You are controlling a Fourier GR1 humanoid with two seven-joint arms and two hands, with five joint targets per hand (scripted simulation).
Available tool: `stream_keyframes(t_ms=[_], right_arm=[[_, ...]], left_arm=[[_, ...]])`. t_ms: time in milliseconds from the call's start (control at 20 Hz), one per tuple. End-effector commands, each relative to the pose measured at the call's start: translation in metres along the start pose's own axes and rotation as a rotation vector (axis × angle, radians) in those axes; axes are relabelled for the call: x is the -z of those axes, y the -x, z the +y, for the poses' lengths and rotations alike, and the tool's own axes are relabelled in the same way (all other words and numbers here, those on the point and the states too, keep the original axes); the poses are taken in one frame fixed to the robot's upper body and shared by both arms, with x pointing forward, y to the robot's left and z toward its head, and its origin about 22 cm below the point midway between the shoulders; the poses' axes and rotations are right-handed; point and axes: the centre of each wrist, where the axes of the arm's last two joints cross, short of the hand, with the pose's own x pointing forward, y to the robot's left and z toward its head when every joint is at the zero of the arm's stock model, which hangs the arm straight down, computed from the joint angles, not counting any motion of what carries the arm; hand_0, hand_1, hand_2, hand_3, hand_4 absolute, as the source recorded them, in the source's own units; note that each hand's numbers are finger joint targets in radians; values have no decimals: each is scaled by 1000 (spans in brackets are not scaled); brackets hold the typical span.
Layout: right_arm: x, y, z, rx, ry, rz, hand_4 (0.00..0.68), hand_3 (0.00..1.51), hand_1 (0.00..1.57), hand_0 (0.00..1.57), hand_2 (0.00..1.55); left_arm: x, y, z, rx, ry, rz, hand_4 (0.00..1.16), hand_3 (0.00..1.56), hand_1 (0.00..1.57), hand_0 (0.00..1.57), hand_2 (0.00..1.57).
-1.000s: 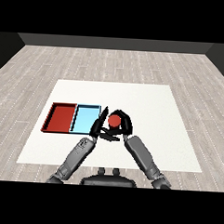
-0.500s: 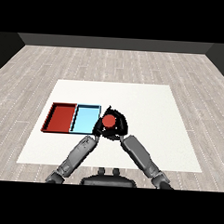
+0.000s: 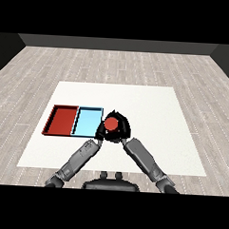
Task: Pick the red can and put it in the red box
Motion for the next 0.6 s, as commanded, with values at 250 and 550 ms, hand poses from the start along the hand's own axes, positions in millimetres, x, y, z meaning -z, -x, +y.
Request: stream_keyframes(t_ms=[250, 550], right_arm=[[11, -7, 20, 48, -14, -16, 561, 1392, 1467, 1467, 1439], [12, -10, 23, 45, -20, -27, 541, 1391, 1518, 1518, 1450]], left_arm=[[10, 0, -21, 18, -3, 70, 996, 1446, 1571, 1571, 1536], [8, -21, -17, 8, -54, 42, 857, 1340, 1571, 1571, 1495]])
